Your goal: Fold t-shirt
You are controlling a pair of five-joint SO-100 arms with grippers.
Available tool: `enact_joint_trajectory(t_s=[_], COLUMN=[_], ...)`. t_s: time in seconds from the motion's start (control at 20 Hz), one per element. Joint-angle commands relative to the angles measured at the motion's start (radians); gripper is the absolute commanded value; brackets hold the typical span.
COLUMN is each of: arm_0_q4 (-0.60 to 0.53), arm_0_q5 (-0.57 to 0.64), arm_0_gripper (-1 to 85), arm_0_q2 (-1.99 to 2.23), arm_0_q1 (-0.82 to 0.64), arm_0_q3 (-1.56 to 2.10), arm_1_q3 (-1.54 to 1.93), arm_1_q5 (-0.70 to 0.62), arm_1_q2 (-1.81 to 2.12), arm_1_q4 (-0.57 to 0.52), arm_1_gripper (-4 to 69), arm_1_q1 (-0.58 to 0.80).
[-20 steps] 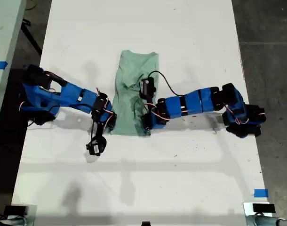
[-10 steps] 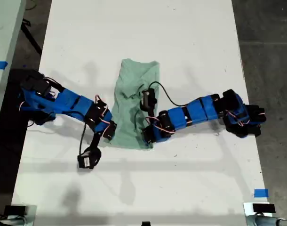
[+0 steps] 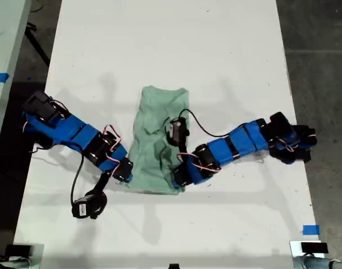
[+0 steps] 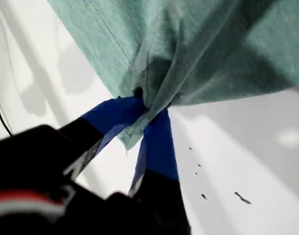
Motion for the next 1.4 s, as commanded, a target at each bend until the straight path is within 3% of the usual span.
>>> enact_joint_trajectory(t_s=[0.0,0.2,0.45,0.75,0.85,0.9,0.95,1.05,1.25,1.35], arm_0_q4=[0.083,0.189,0.212,0.193,0.192,0.193,0.202,0.209,0.207,0.219], arm_0_q5=[0.092,0.261,0.431,0.518,0.522,0.535,0.551,0.565,0.601,0.627], arm_0_gripper=[0.0,0.0,0.0,0.0,7.7,14.4,19.4,24.0,24.0,23.6], arm_0_q2=[0.124,0.169,0.173,0.058,0.044,0.046,0.052,0.12,0.321,0.434], arm_0_q1=[-0.126,-0.397,-0.724,-0.904,-0.916,-0.923,-0.937,-0.996,-1.157,-1.198], arm_0_q3=[-0.071,-0.083,-0.097,-0.143,-0.164,-0.184,-0.21,-0.225,-0.218,-0.184], arm_1_q3=[-0.058,-0.058,-0.058,-0.058,-0.058,-0.058,-0.081,-0.101,-0.091,-0.011], arm_1_q5=[-0.087,-0.247,-0.405,-0.502,-0.509,-0.506,-0.511,-0.558,-0.626,-0.652], arm_1_q2=[0.149,0.227,0.232,0.189,0.17,0.169,0.169,0.21,0.391,0.54], arm_1_q4=[0.075,0.156,0.207,0.216,0.213,0.219,0.247,0.281,0.377,0.417], arm_1_gripper=[-1.0,-1.0,-1.1,-1.3,0.2,6.2,23.9,39.6,29.2,27.8], arm_1_q1=[0.121,0.318,0.532,0.69,0.719,0.738,0.764,0.836,1.037,1.111])
